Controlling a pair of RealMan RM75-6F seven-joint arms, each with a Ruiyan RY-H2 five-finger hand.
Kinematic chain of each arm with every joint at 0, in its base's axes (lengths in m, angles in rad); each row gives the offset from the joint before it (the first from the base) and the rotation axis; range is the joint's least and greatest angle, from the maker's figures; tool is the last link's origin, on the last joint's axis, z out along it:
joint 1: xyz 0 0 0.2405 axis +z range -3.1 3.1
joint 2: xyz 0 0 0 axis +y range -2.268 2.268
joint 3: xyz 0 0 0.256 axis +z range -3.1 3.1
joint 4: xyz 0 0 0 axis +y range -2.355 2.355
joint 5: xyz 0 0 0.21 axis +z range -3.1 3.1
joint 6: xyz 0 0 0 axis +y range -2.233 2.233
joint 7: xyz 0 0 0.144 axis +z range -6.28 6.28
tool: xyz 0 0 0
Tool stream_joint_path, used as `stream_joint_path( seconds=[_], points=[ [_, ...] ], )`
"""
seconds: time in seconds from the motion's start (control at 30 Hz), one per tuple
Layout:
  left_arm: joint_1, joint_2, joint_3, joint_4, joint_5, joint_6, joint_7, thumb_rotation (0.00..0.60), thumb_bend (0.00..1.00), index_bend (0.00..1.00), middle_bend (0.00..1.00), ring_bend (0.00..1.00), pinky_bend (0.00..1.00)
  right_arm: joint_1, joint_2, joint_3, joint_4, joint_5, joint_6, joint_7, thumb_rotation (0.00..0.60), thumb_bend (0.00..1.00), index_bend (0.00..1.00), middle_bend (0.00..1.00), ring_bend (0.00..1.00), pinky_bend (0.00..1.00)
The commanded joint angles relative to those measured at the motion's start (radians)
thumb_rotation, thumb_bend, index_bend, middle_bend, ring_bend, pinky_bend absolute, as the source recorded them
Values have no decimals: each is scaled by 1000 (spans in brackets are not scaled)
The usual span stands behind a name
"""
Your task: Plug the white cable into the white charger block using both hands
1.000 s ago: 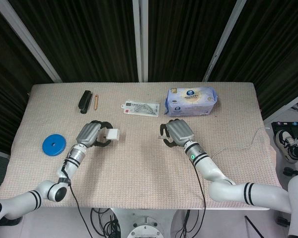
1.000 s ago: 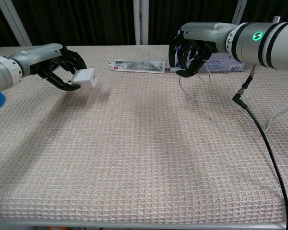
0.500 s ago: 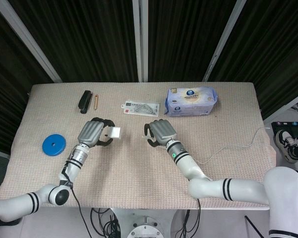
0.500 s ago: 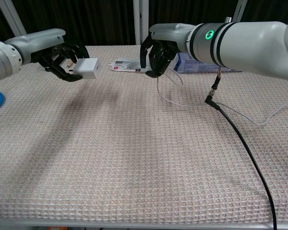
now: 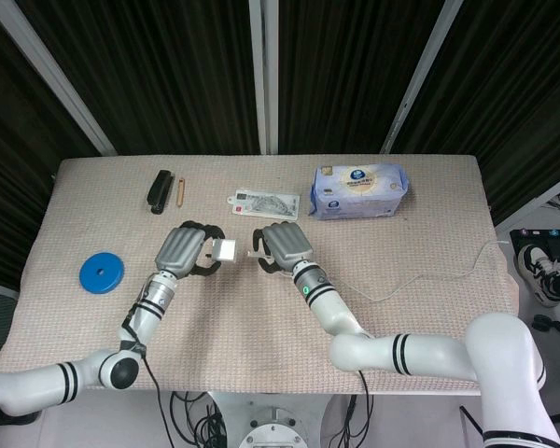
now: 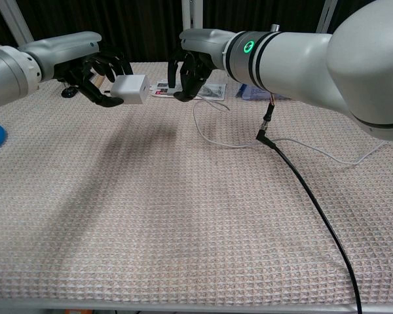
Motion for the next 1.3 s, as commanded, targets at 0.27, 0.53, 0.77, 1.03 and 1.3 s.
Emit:
stream_joint_path(
  seconds=[0.27, 0.53, 0.77, 1.03, 1.3],
  points=[
    [-16, 8, 9, -32, -37, 7, 41, 600, 411, 564, 530, 290, 230, 8, -16, 6, 10, -10, 14, -2, 600, 410, 628, 589, 336, 305],
    [-26, 11, 10, -47, -51, 13, 47, 600, 411, 564, 530, 290, 230, 14, -28, 10, 18, -6, 13, -5, 600, 410, 628, 589, 336, 306],
    [-36, 18, 10, -58, -78, 11, 58, 600, 411, 564, 530, 290, 231, 17, -38, 10, 25, -8, 16, -8, 600, 410, 628, 588, 336, 305],
    [-46, 27, 10, -71, -103, 7, 63, 600, 411, 564, 530, 290, 230, 18, -41, 16, 25, -10, 24, -11, 600, 410, 628, 588, 336, 305],
    [-52, 29, 14, -82, -107, 14, 61, 600, 411, 564, 530, 290, 230, 19, -44, 19, 29, -3, 22, -14, 600, 410, 628, 588, 338, 305]
  ],
)
